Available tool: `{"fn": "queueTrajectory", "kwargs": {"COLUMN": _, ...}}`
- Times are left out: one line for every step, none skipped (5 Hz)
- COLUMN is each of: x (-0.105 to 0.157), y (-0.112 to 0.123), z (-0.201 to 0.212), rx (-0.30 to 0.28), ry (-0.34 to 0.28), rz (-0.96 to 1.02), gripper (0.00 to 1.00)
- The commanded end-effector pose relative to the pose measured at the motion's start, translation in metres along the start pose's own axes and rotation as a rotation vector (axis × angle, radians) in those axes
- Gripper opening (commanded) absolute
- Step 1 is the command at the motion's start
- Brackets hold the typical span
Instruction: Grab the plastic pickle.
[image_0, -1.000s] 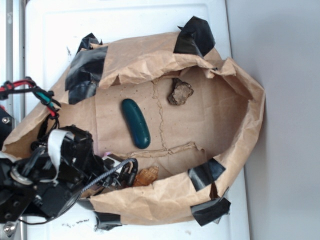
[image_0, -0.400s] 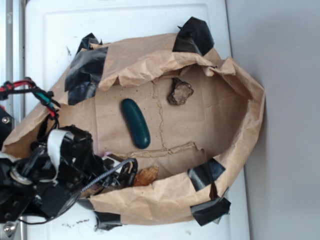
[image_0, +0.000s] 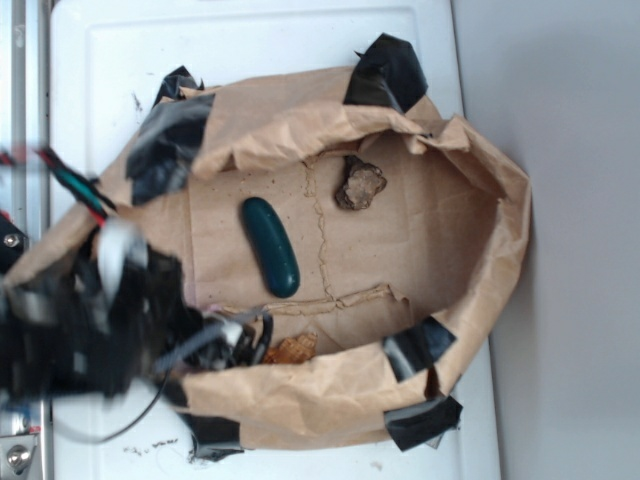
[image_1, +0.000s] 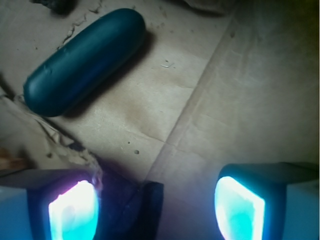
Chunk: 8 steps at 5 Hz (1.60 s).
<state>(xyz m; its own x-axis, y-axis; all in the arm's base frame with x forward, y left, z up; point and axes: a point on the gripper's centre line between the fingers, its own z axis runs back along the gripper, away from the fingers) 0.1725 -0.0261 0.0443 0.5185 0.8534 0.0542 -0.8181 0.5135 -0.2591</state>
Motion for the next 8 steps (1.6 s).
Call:
{"fn": "queueTrajectory", "kwargs": {"x": 0.04, "y": -0.04, "z": 0.022, "rx": -0.021, "ry": 0.089, "rz": 0.172, "gripper": 1.0}}
{"fn": "queueTrajectory", "kwargs": {"x": 0.043, "y": -0.06, "z": 0.023, "rx": -0.003, "ry": 0.069, "rz": 0.181, "gripper": 1.0}}
{"fn": "queueTrajectory", "kwargs": {"x": 0.044, "y": -0.069, "z": 0.015, "rx": 0.029, "ry": 0.029, "rz": 0.188, "gripper": 1.0}}
{"fn": "queueTrajectory", "kwargs": {"x": 0.046, "y": -0.072, "z": 0.004, "rx": 0.045, "ry": -0.017, "rz": 0.207, "gripper": 1.0}}
{"fn": "queueTrajectory", "kwargs": {"x": 0.052, "y": -0.072, "z": -0.009, "rx": 0.057, "ry": -0.043, "rz": 0.23, "gripper": 1.0}}
{"fn": "queueTrajectory", "kwargs": {"x": 0.051, "y": -0.059, "z": -0.019, "rx": 0.054, "ry": -0.094, "rz": 0.214, "gripper": 1.0}}
{"fn": "queueTrajectory", "kwargs": {"x": 0.055, "y": -0.049, "z": -0.031, "rx": 0.06, "ry": -0.132, "rz": 0.226, "gripper": 1.0}}
{"fn": "queueTrajectory", "kwargs": {"x": 0.062, "y": -0.042, "z": -0.045, "rx": 0.086, "ry": -0.154, "rz": 0.226, "gripper": 1.0}}
